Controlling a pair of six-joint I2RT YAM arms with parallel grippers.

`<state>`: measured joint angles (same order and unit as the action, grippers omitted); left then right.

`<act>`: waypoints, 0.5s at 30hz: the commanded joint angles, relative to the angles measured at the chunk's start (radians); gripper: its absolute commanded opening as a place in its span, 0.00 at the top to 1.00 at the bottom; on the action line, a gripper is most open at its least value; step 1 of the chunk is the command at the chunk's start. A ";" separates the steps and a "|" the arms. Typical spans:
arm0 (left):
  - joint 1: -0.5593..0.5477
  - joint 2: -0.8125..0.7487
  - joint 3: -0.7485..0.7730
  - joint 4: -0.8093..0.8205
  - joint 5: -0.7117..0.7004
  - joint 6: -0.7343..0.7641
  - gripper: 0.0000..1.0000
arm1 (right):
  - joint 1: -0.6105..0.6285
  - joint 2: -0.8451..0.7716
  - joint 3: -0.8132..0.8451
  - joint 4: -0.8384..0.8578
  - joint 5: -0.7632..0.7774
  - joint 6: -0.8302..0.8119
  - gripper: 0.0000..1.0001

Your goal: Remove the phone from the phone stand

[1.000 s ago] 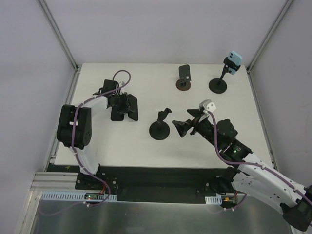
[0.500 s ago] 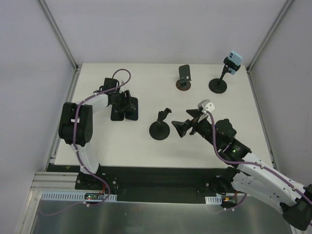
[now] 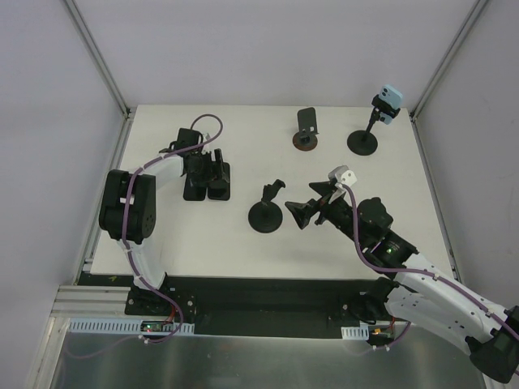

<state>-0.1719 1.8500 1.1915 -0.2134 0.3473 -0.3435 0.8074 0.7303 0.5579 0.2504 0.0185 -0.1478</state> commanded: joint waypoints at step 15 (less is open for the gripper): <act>-0.086 -0.029 0.066 -0.035 -0.134 0.072 0.13 | -0.002 0.006 0.016 0.044 -0.009 -0.015 0.04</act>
<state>-0.2344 1.8534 1.2125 -0.2337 0.2584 -0.2966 0.8074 0.7353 0.5579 0.2504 0.0185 -0.1505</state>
